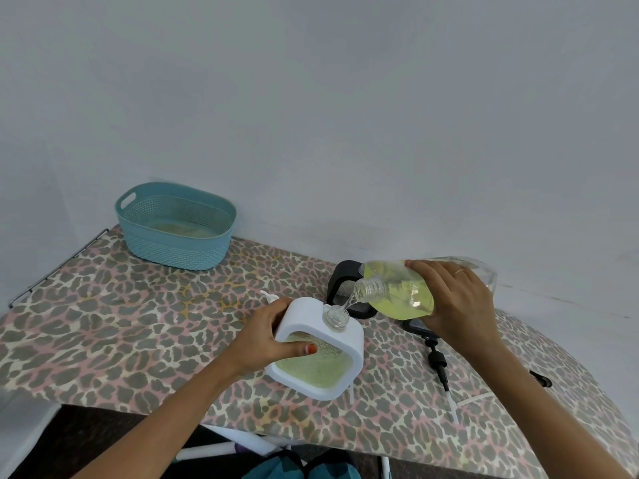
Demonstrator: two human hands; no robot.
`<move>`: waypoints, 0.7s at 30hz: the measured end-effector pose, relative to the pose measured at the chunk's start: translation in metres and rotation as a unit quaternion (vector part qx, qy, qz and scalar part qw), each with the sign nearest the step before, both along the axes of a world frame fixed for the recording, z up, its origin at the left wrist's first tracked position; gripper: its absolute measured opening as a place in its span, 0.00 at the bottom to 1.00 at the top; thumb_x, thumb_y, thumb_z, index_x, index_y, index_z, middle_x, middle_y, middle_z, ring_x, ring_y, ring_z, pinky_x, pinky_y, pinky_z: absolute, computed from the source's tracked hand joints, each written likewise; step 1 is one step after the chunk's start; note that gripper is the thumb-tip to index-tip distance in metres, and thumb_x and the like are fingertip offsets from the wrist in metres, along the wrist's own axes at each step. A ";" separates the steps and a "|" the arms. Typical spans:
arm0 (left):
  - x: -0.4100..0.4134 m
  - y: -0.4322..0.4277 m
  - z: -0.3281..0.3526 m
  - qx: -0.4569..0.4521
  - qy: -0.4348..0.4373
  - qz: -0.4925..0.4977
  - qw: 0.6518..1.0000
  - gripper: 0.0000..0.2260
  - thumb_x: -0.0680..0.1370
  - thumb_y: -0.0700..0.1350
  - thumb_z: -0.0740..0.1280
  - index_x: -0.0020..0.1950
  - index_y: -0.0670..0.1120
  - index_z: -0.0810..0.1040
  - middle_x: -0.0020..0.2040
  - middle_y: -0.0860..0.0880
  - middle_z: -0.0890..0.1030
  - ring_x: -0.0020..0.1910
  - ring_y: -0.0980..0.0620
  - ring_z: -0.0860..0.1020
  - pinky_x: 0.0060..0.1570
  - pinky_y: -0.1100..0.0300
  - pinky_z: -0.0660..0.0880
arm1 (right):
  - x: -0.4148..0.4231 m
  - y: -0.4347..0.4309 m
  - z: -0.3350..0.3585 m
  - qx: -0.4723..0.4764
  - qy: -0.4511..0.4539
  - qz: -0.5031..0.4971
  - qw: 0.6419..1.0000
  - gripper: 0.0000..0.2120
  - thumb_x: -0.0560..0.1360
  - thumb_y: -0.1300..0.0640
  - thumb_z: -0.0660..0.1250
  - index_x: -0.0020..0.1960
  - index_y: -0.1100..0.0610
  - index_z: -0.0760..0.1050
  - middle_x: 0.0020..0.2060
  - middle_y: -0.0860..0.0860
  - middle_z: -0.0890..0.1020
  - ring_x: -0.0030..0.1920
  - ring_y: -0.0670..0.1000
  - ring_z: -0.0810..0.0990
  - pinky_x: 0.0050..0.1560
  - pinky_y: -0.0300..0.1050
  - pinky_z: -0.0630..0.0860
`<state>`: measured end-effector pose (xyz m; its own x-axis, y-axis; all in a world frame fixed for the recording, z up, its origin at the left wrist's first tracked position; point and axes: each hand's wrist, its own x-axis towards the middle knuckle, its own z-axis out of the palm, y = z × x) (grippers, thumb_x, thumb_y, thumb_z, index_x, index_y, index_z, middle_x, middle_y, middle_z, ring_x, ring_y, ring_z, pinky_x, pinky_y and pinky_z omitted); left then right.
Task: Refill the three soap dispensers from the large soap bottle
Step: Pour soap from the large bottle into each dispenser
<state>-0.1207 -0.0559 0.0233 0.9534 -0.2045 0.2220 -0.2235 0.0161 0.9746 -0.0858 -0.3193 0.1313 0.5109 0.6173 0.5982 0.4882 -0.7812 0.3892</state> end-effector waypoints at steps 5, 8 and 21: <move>0.001 -0.001 0.001 0.000 0.003 0.001 1.000 0.32 0.53 0.65 0.76 0.50 0.51 0.75 0.42 0.58 0.82 0.40 0.59 0.80 0.40 0.67 0.76 | -0.001 0.000 0.000 -0.002 -0.001 -0.002 1.000 0.45 0.43 0.53 0.85 0.56 0.58 0.69 0.44 0.55 0.84 0.38 0.57 0.83 0.37 0.46 0.77; 0.000 -0.002 0.003 -0.003 0.004 -0.002 1.000 0.33 0.53 0.65 0.76 0.52 0.52 0.75 0.43 0.58 0.82 0.41 0.59 0.80 0.40 0.67 0.76 | -0.001 0.000 0.000 -0.002 -0.009 -0.003 1.000 0.44 0.44 0.57 0.84 0.56 0.58 0.69 0.44 0.54 0.84 0.38 0.56 0.83 0.37 0.45 0.77; -0.002 -0.006 0.003 -0.006 0.003 -0.002 1.000 0.30 0.53 0.65 0.76 0.48 0.51 0.75 0.39 0.59 0.81 0.38 0.60 0.79 0.38 0.68 0.75 | -0.001 -0.001 0.002 0.002 -0.017 0.011 1.000 0.42 0.46 0.53 0.84 0.55 0.59 0.69 0.43 0.55 0.84 0.38 0.57 0.83 0.38 0.46 0.77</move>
<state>-0.1225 -0.0615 0.0259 0.9535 -0.2066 0.2192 -0.2182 0.0279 0.9755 -0.0869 -0.3205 0.1333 0.4767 0.6259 0.6172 0.4908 -0.7721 0.4038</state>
